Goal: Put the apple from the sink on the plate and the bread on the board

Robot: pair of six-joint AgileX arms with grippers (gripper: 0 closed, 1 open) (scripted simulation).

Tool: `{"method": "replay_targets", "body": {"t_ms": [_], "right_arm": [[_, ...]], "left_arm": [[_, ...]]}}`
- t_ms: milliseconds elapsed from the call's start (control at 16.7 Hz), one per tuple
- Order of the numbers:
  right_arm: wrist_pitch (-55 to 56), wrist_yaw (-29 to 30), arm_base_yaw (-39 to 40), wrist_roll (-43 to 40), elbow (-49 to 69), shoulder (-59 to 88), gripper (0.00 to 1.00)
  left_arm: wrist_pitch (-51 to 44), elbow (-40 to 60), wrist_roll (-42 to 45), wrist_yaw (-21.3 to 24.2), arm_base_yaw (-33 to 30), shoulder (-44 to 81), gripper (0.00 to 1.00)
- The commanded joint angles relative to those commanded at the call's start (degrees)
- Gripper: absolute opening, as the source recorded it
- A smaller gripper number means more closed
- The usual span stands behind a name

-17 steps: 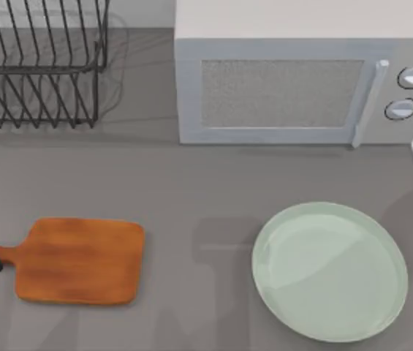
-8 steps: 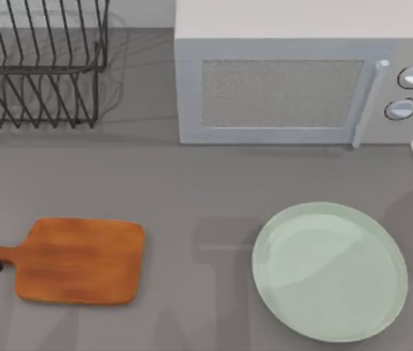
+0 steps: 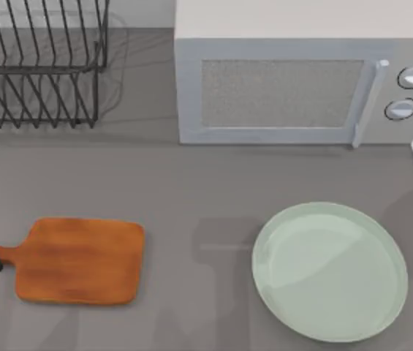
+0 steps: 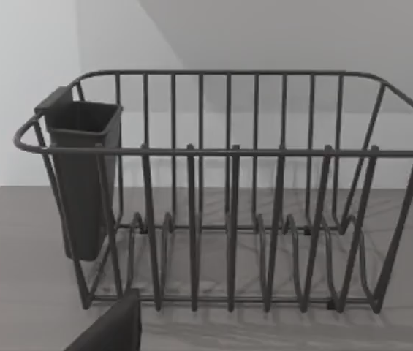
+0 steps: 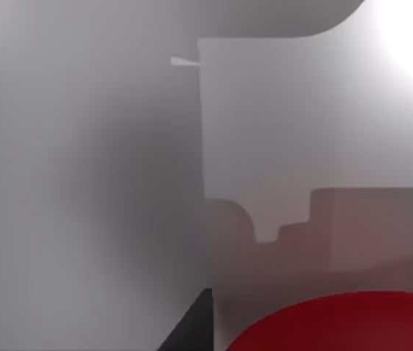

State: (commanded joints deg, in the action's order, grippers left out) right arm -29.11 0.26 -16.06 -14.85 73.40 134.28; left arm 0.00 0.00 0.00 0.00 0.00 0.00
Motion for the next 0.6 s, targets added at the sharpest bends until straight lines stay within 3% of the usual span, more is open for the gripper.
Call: {"method": "replay_targets", "body": {"t_ms": [240, 600], "right_arm": [[0.0, 0.0, 0.0, 0.0, 0.0, 0.0, 0.0], [-9.0, -0.9, 0.0, 0.3, 3.9, -8.3, 0.0]], "left_arm": [[0.0, 0.0, 0.0, 0.0, 0.0, 0.0, 1.0], [0.0, 0.0, 0.0, 0.0, 0.0, 0.0, 1.0]]}}
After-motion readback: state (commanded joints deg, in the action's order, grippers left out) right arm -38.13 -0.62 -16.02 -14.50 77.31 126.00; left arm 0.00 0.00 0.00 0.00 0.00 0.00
